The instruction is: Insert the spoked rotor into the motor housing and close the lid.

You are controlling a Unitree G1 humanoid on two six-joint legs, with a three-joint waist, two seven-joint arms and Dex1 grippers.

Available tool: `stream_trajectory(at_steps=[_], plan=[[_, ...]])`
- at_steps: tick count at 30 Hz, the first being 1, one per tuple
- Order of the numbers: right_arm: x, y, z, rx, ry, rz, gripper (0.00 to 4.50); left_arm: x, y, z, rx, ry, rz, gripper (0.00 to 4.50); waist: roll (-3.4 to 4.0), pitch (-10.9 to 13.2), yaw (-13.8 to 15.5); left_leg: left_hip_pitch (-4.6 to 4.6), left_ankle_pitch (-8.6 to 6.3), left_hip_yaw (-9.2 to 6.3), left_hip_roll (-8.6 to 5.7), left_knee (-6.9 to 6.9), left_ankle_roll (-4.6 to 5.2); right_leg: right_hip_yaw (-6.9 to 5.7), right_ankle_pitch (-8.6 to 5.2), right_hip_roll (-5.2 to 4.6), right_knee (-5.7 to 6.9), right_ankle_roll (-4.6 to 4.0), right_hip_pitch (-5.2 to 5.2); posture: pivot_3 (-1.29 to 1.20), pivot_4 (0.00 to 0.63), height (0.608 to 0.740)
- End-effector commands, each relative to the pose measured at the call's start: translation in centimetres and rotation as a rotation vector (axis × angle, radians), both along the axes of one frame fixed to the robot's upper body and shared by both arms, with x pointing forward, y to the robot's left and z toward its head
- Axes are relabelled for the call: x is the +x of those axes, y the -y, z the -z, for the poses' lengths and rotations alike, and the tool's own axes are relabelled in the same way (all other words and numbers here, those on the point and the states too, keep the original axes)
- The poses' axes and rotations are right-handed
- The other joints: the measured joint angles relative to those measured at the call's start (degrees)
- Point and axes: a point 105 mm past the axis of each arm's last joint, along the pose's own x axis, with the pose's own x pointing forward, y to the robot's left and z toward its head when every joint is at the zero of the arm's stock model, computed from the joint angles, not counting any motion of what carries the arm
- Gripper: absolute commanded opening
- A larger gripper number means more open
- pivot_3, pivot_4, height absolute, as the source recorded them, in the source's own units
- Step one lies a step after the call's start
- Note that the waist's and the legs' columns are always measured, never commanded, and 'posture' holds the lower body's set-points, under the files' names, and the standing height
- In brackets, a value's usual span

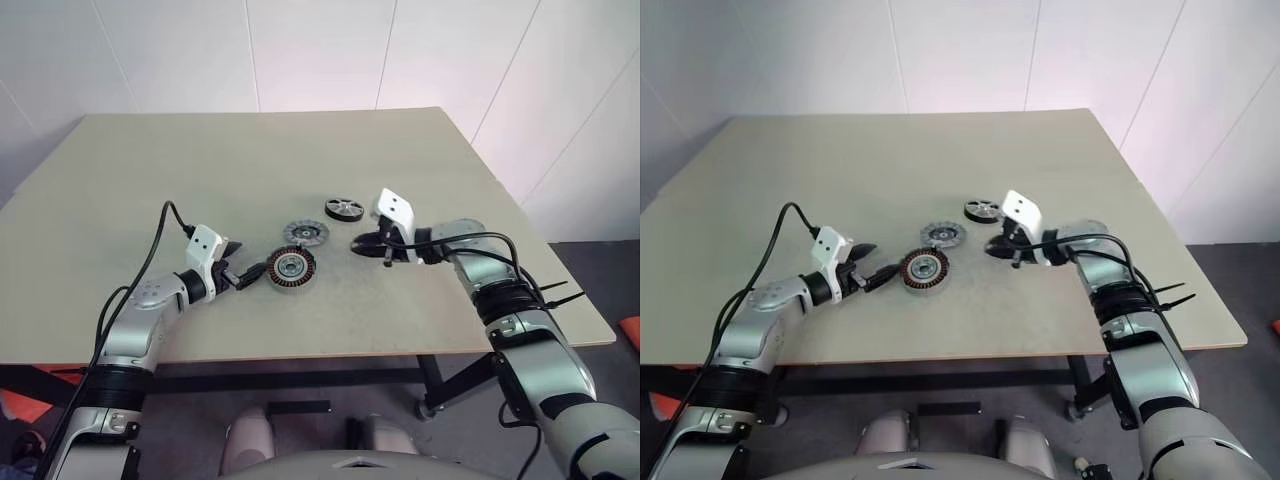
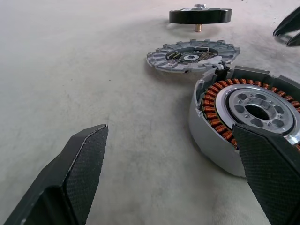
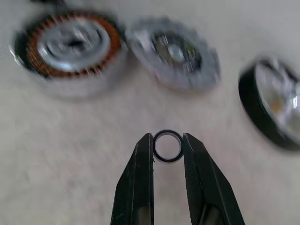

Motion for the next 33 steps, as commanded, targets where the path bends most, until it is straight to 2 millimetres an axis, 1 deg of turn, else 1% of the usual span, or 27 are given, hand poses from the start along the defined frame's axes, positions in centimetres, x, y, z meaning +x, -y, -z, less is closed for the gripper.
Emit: stream_trajectory(at_steps=[1,3,5,9,13,15,19,24,33], plan=[[-1.6,-3.8,-2.9,0.048,0.077,-0.122,0.59,0.6,-0.1,-1.4,0.007,0.055,-0.001,4.5,0.0,0.0,0.1,-0.08,0.0,0.0,0.0,0.0,0.0,-0.01,0.0,0.0,0.0,-0.01,-0.09,0.0,0.0,0.74],[-2.5,-6.1,-3.1,0.077,0.061,-0.164,0.59,0.6,-0.2,-1.4,0.007,0.055,-0.004,4.5,0.0,0.0,0.2,-0.09,0.0,0.01,0.0,-0.01,0.0,-0.01,-0.01,0.0,-0.01,-0.01,-0.09,0.0,0.0,0.74],[-2.9,-7.7,-2.8,0.093,0.031,-0.177,0.59,0.7,-0.2,-1.4,0.009,0.055,-0.006,4.5,0.0,0.0,0.1,-0.06,0.01,0.0,0.0,-0.01,-0.02,0.0,-0.01,-0.01,-0.01,-0.01,-0.07,0.0,0.0,0.74],[-2.6,-9.3,-1.1,0.058,-0.006,-0.15,0.59,0.7,-0.5,-1.5,0.01,0.059,-0.017,4.5,0.0,0.0,0.3,-0.03,0.06,-0.03,-0.01,-0.01,-0.12,0.0,-0.01,-0.02,0.02,-0.01,-0.02,0.0,0.0,0.74],[-1.8,-9.6,-0.2,0.035,-0.018,-0.115,0.59,0.4,-0.7,-1.4,0.012,0.058,-0.024,4.5,0.0,0.0,0.6,0.0,0.08,-0.05,-0.03,-0.01,-0.15,0.02,-0.01,-0.03,0.01,0.0,0.02,0.0,0.0,0.74],[-1.4,-9.6,0.0,0.037,-0.029,-0.097,0.59,0.4,-0.8,-1.4,0.012,0.059,-0.028,4.5,0.0,0.0,0.6,0.0,0.09,-0.05,-0.02,-0.03,-0.17,0.02,-0.01,-0.02,0.02,0.0,0.0,0.0,0.0,0.74],[-0.8,-8.9,0.7,0.012,-0.041,-0.078,0.59,0.4,-0.9,-1.5,0.014,0.062,-0.035,4.5,0.0,0.0,0.7,0.0,0.12,-0.04,0.0,-0.13,-0.23,0.01,-0.01,0.01,0.01,-0.01,-0.04,0.0,0.0,0.74],[-1.0,-8.7,0.9,0.011,-0.042,-0.086,0.59,0.4,-1.1,-1.5,0.016,0.065,-0.042,4.5,-0.01,0.0,0.8,0.0,0.13,-0.03,-0.01,-0.15,-0.24,0.01,-0.01,0.0,0.0,-0.01,-0.04,0.0,0.0,0.74],[-2.0,-9.5,0.3,0.029,-0.034,-0.115,0.59,0.4,-0.8,-1.3,0.02,0.062,-0.039,4.5,-0.01,0.0,0.8,0.03,0.15,-0.04,-0.01,-0.15,-0.27,0.01,-0.01,0.01,0.02,-0.01,-0.02,0.0,0.0,0.74]])
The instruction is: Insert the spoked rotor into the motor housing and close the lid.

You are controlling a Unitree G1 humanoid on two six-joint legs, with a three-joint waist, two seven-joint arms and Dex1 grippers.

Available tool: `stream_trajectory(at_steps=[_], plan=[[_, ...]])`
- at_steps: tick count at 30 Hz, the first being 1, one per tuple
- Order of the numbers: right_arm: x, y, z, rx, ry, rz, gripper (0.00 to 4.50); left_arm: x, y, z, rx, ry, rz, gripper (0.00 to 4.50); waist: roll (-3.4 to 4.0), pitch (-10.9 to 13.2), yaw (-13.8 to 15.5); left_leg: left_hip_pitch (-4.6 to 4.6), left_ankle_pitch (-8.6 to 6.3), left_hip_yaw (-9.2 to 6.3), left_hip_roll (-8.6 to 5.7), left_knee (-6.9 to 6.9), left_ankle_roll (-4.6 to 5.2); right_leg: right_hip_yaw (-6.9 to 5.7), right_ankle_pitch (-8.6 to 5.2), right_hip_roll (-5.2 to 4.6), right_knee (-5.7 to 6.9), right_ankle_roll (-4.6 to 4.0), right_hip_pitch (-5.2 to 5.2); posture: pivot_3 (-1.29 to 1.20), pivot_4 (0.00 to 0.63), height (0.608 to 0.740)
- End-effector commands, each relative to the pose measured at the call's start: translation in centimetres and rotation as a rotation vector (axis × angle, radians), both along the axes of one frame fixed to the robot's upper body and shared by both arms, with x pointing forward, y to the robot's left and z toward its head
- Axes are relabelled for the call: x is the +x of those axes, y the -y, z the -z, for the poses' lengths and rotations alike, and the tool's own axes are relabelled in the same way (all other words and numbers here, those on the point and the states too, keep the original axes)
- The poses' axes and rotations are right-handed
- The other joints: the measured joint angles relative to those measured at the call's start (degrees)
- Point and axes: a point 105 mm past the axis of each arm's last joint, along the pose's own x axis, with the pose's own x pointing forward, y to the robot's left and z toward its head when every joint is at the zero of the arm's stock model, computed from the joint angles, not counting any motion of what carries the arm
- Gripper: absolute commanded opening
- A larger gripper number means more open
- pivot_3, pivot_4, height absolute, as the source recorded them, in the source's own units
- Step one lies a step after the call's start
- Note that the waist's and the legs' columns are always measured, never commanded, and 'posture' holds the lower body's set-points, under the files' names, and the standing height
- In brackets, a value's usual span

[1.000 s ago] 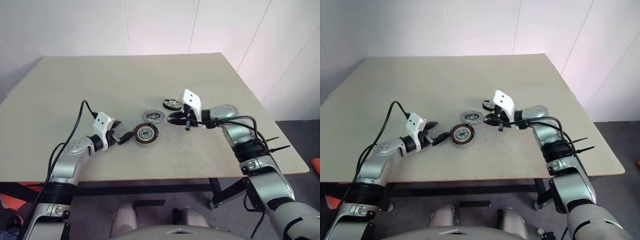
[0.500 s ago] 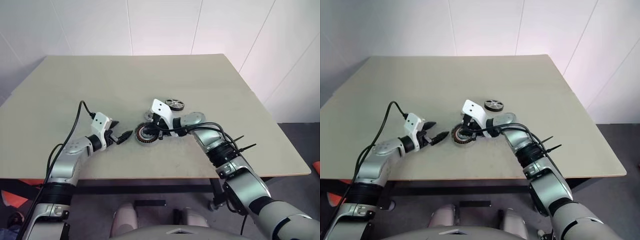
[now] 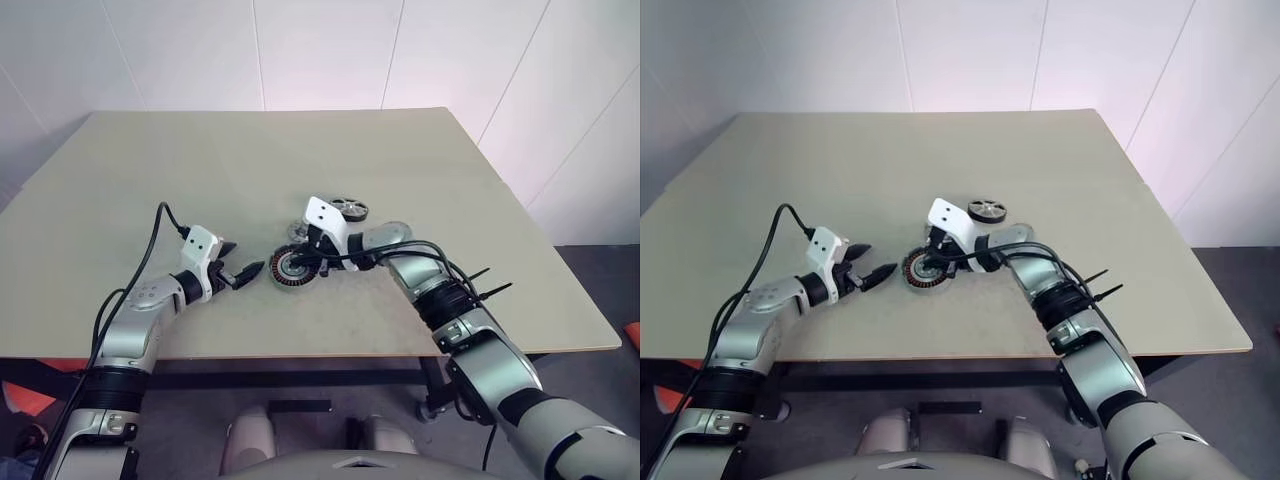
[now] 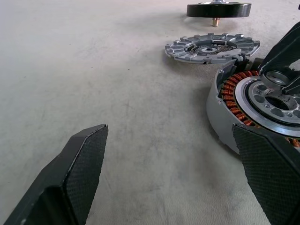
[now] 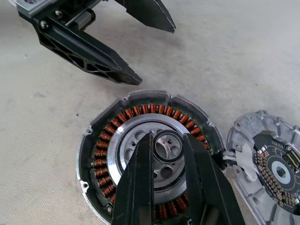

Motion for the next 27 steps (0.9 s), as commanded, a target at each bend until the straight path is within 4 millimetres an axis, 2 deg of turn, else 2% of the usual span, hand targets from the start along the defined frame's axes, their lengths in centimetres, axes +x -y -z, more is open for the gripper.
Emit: stream_trajectory(at_steps=[1,14,17,25,27], plan=[[-0.4,-0.8,-1.4,0.032,0.038,-0.029,0.59,0.3,0.0,-1.6,0.012,0.066,0.004,4.5,0.0,0.0,0.0,0.0,0.0,0.0,0.0,0.0,0.0,0.0,0.0,0.0,0.0,0.0,0.0,0.0,0.0,0.74],[-0.5,-0.2,1.1,-0.026,0.001,-0.016,0.59,0.5,-0.1,-1.5,0.016,0.064,-0.003,4.5,0.0,0.0,0.0,0.03,0.01,0.0,0.0,0.0,-0.01,0.0,0.0,0.0,0.0,0.0,0.02,0.0,0.0,0.74],[-0.7,-0.2,0.8,-0.022,0.032,-0.036,1.62,0.5,-0.2,-1.5,0.018,0.066,-0.007,4.5,0.0,0.0,0.0,0.05,0.01,0.0,0.0,0.0,-0.01,0.0,0.0,0.0,0.01,0.0,0.05,0.0,0.0,0.74],[-0.7,-0.6,-1.9,0.043,0.098,-0.062,4.37,0.4,-0.2,-1.4,0.021,0.065,-0.01,4.5,0.0,0.0,0.0,0.08,0.01,0.0,0.01,-0.03,-0.02,0.01,0.0,0.02,0.0,0.0,0.06,0.0,0.0,0.74],[-0.6,-0.7,-2.3,0.052,0.1,-0.059,4.44,0.4,-0.2,-1.4,0.02,0.064,-0.009,4.5,0.0,0.0,0.0,0.08,0.01,0.0,0.01,-0.02,-0.02,0.01,0.0,0.02,0.0,0.0,0.07,0.0,0.0,0.74]])
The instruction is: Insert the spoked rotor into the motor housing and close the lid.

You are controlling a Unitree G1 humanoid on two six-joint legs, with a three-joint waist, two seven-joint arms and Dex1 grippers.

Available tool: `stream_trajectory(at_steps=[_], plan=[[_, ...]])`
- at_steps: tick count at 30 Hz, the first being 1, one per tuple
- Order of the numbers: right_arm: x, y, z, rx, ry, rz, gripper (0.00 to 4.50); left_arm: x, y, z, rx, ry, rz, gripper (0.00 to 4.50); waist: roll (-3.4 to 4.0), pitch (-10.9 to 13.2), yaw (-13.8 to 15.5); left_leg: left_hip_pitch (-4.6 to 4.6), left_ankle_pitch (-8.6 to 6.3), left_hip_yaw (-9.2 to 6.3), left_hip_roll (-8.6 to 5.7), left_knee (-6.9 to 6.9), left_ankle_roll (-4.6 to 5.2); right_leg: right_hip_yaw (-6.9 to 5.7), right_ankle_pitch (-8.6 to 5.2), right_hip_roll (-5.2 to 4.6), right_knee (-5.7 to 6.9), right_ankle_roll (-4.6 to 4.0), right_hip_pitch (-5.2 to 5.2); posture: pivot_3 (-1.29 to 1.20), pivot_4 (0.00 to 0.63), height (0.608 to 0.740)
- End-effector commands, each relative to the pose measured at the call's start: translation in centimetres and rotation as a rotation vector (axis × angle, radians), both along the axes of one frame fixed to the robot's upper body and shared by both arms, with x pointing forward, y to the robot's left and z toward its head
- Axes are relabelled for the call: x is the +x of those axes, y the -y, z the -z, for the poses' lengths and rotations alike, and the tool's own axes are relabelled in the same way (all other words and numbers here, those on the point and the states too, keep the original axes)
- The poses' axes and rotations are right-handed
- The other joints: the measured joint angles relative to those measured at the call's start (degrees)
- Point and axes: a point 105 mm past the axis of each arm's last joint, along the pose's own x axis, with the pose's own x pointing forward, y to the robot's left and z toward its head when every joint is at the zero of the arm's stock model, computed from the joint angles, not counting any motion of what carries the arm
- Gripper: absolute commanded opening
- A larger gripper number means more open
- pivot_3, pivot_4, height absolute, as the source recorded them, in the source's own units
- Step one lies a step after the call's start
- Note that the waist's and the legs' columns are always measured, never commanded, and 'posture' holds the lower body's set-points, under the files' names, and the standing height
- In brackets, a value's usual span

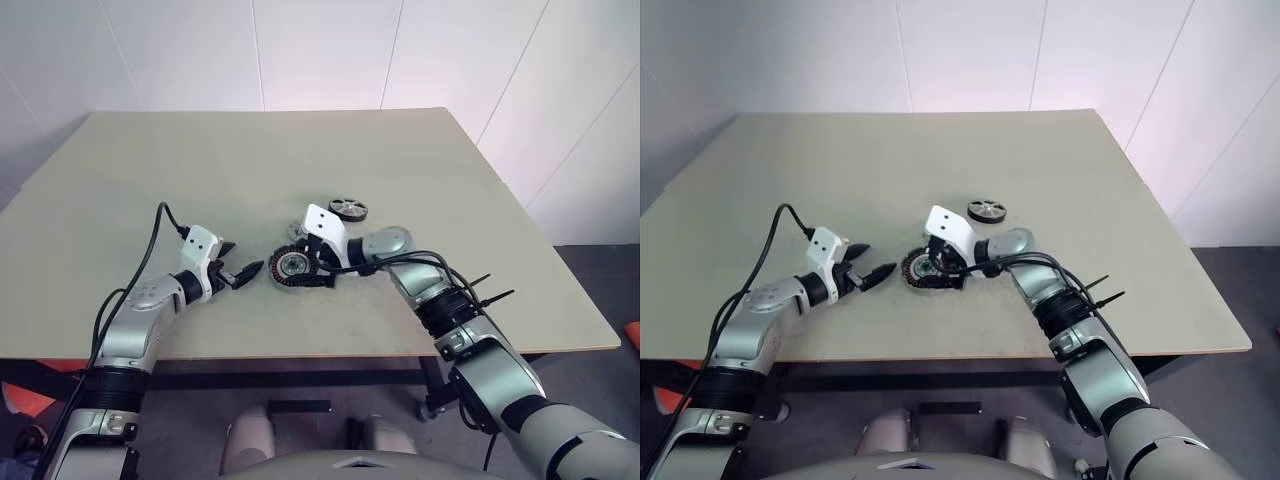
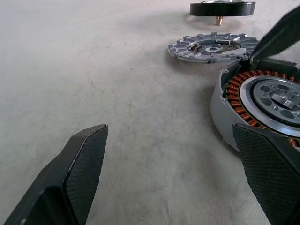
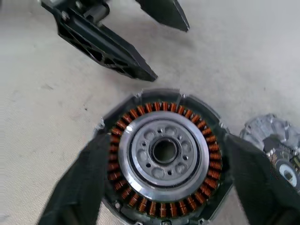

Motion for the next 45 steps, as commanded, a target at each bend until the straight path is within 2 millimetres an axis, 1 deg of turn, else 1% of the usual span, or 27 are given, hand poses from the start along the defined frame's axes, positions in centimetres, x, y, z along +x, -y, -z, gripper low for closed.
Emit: stream_trajectory(at_steps=[1,5,8,10,15,19,22,28,30,32,34,39,42,44,45], plan=[[0.2,-0.6,-2.4,0.058,0.049,-0.016,4.44,0.3,-0.1,-1.4,0.011,0.062,0.001,4.5,0.0,0.0,0.0,0.0,0.0,0.0,0.0,0.0,0.0,0.0,0.0,0.0,0.0,0.0,0.0,0.0,0.0,0.74],[0.5,-0.7,-2.3,0.07,0.04,0.003,4.44,0.3,-0.1,-1.3,0.011,0.061,0.001,4.5,0.0,0.0,0.0,0.01,0.02,0.0,0.0,0.0,-0.03,0.0,0.0,0.0,0.01,0.0,0.02,0.0,0.0,0.74],[0.5,-0.7,-2.3,0.07,0.037,0.003,3.87,0.3,-0.1,-1.3,0.012,0.061,-0.001,4.5,0.0,0.0,0.0,0.01,0.02,0.0,0.0,0.0,-0.03,0.0,0.0,0.0,0.01,0.0,0.01,0.0,0.0,0.74],[0.6,-0.6,-2.2,0.068,0.036,0.007,3.23,0.3,-0.2,-1.3,0.013,0.061,-0.002,4.5,0.0,0.0,0.0,0.01,0.02,0.0,0.0,0.0,-0.03,0.0,0.0,0.0,0.01,0.0,0.01,0.0,0.0,0.74],[0.8,-0.7,-2.2,0.064,0.038,0.017,1.37,0.5,-0.2,-1.3,0.014,0.061,-0.005,4.5,0.0,0.0,0.0,0.01,0.02,0.0,0.0,0.0,-0.03,0.0,0.0,0.0,0.01,0.0,0.01,0.0,0.0,0.74],[0.7,-1.0,-2.3,0.063,0.041,0.008,0.01,0.5,-0.3,-1.2,0.015,0.061,-0.009,4.5,0.0,0.0,0.0,0.01,0.02,0.0,0.0,0.0,-0.03,0.0,0.0,0.0,0.01,0.0,0.01,0.0,0.0,0.74],[0.6,-1.4,-1.7,0.049,0.032,0.01,0.01,0.4,-0.5,-1.2,0.019,0.06,-0.014,4.5,0.0,0.0,0.0,0.01,0.02,0.0,0.0,0.0,-0.03,0.0,0.0,0.0,0.01,0.0,0.01,0.0,0.0,0.74],[0.3,-1.4,1.4,-0.019,-0.031,0.036,0.01,0.3,-0.6,-1.1,0.022,0.061,-0.021,4.5,0.0,0.0,0.0,0.01,0.02,0.0,0.0,0.0,-0.03,0.0,0.0,0.0,0.01,0.0,0.02,0.0,0.0,0.74],[0.4,-1.2,1.6,-0.025,-0.032,0.049,0.01,0.3,-0.7,-1.1,0.022,0.061,-0.022,4.5,0.0,0.0,0.0,0.04,0.02,0.0,-0.01,0.0,-0.04,0.01,0.0,0.0,0.02,0.0,0.03,0.0,0.0,0.74],[0.6,-1.1,1.4,-0.023,-0.019,0.053,0.01,0.3,-0.7,-1.1,0.023,0.061,-0.023,4.5,0.0,0.0,0.0,0.16,0.02,-0.01,0.01,0.0,-0.04,0.01,0.0,0.01,0.02,0.0,0.14,0.0,0.0,0.74],[0.8,-1.0,0.3,0.004,-0.001,0.048,0.01,0.3,-0.7,-1.0,0.024,0.06,-0.024,4.5,0.0,0.0,0.0,0.23,0.02,-0.01,0.0,0.0,-0.04,0.01,0.0,0.0,0.02,0.0,0.2,0.0,0.0,0.74],[1.1,-0.6,-4.3,0.13,0.044,0.04,0.01,0.3,-0.6,-0.9,0.024,0.057,-0.021,4.5,0.0,0.0,0.1,0.24,0.02,-0.04,-0.01,0.0,-0.04,0.01,0.0,0.0,0.0,0.01,0.27,0.0,0.0,0.74],[1.9,0.3,-6.7,0.192,0.082,0.086,0.01,0.4,-0.6,-1.0,0.025,0.057,-0.019,4.5,0.0,0.0,0.1,0.24,0.03,-0.04,0.01,0.0,-0.04,0.01,0.0,0.02,0.01,0.0,0.24,0.0,0.0,0.74],[2.8,1.4,-7.1,0.187,0.117,0.13,0.01,0.4,-0.5,-1.0,0.025,0.057,-0.018,4.5,0.0,0.0,0.1,0.24,0.03,-0.04,0.03,0.0,-0.05,0.01,0.0,0.06,0.01,0.0,0.23,0.0,0.0,0.74],[3.4,2.1,-6.9,0.168,0.132,0.165,0.01,0.5,-0.5,-1.0,0.024,0.056,-0.017,4.5,-0.01,0.0,0.1,0.24,0.03,-0.03,0.02,-0.01,-0.06,0.01,0.0,0.06,0.01,0.0,0.24,0.0,0.0,0.74]])
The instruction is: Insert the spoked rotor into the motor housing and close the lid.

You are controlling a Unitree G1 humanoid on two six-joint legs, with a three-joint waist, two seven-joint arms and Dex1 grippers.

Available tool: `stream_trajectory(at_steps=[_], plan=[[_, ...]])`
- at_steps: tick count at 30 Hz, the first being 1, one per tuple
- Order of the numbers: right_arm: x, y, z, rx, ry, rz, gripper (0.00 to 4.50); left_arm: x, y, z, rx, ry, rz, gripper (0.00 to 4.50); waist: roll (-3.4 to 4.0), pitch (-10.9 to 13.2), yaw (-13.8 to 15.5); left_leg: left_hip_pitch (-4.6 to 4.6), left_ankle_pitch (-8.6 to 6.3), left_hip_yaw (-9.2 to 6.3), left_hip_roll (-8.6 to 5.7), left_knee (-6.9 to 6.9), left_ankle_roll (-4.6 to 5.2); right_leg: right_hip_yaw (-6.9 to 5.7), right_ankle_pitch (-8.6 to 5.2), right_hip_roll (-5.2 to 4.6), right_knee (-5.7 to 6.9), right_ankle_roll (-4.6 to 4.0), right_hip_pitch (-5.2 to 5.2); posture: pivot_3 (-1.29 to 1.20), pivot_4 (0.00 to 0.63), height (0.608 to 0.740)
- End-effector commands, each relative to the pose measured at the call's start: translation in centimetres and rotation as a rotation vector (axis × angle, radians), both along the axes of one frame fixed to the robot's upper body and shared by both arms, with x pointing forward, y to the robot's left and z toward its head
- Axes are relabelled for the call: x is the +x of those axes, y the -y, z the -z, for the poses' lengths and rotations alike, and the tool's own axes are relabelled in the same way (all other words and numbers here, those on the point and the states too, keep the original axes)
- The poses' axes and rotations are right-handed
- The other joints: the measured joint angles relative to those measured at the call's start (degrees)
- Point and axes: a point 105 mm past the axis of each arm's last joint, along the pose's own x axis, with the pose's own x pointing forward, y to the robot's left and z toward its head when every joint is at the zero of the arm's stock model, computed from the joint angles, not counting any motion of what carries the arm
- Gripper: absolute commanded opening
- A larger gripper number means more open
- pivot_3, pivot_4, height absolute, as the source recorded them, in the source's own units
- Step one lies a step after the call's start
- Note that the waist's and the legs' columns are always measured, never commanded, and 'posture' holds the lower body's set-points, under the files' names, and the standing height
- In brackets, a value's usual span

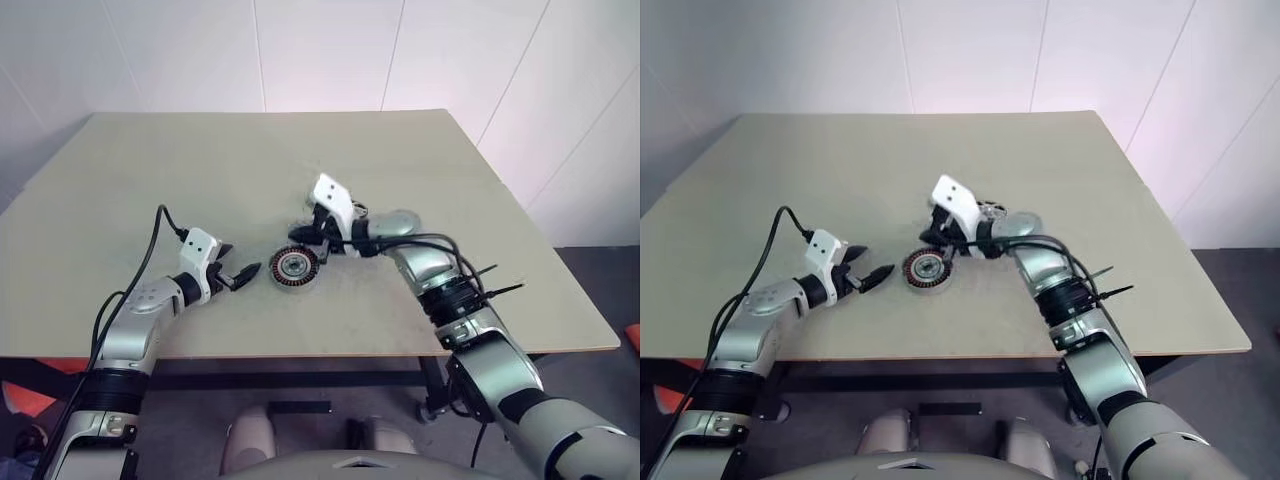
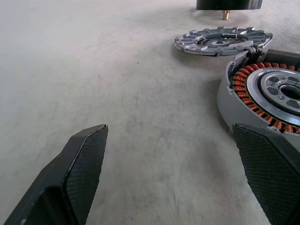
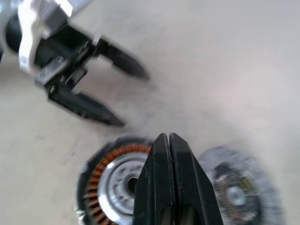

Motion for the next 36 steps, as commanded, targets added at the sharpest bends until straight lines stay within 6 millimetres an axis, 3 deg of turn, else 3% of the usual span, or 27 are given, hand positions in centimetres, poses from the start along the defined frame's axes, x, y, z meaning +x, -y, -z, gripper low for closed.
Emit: stream_trajectory(at_steps=[1,4,9,14,19,26,28,31,36], plan=[[2.0,2.1,-1.3,-0.006,0.082,0.108,0.01,0.5,0.0,-1.4,0.006,0.056,0.004,4.5,0.0,0.0,0.0,0.0,0.0,0.01,0.0,0.0,0.0,0.0,0.0,0.0,-0.01,0.0,0.01,0.0,0.0,0.74],[3.7,4.8,-0.3,-0.057,0.103,0.22,0.19,0.5,0.1,-1.3,0.006,0.054,0.007,4.5,-0.01,0.0,0.1,0.0,0.01,0.04,-0.02,0.0,-0.01,0.0,0.0,-0.02,-0.01,0.0,0.03,0.0,0.0,0.74],[6.0,8.8,-0.1,-0.141,0.208,0.398,1.53,0.5,0.1,-1.3,0.008,0.052,0.012,4.5,0.0,0.0,0.0,-0.05,0.06,0.07,-0.04,0.01,-0.11,0.0,0.0,-0.02,-0.01,0.0,-0.01,0.0,0.0,0.74],[6.6,10.1,0.3,-0.197,0.261,0.434,1.53,0.7,0.2,-1.4,0.01,0.053,0.014,4.5,0.0,0.0,-0.2,-0.11,0.09,0.09,-0.03,0.0,-0.14,0.0,0.0,0.06,0.0,-0.01,-0.13,0.0,0.0,0.74],[6.6,10.0,0.9,-0.189,0.234,0.437,1.53,0.7,0.2,-1.4,0.012,0.053,0.016,4.5,0.0,0.0,-0.1,-0.12,0.04,0.11,-0.02,0.01,-0.07,0.0,0.0,0.09,0.0,-0.02,-0.13,0.0,0.0,0.74],[8.1,10.7,-3.1,0.485,-0.401,0.663,1.53,0.6,0.1,-1.3,0.019,0.053,0.012,4.5,0.12,0.1,0.0,-0.11,0.05,0.1,0.02,0.02,-0.07,0.01,0.03,0.11,0.06,-0.07,-0.14,0.0,0.0,0.74],[8.5,11.8,-3.2,0.636,-0.606,0.762,1.53,0.6,0.0,-1.3,0.025,0.052,0.013,4.5,0.13,0.1,0.2,-0.11,0.05,0.11,0.02,0.03,-0.08,-0.01,0.03,0.11,0.05,-0.07,-0.11,0.0,0.0,0.74],[8.6,13.4,-1.7,0.724,-0.81,0.908,1.53,0.6,0.0,-1.3,0.032,0.052,0.015,4.5,0.12,0.1,0.5,-0.11,0.06,0.13,0.01,0.02,-0.1,-0.03,0.02,0.11,0.01,-0.08,-0.07,0.0,0.0,0.74],[7.5,13.7,0.0,0.685,-0.92,0.95,1.53,0.5,0.0,-1.2,0.033,0.05,0.016,4.5,0.2,0.1,0.3,-0.32,0.16,0.15,-0.01,0.02,-0.27,-0.03,0.02,0.11,0.05,-0.08,-0.33,0.0,0.0,0.74]])
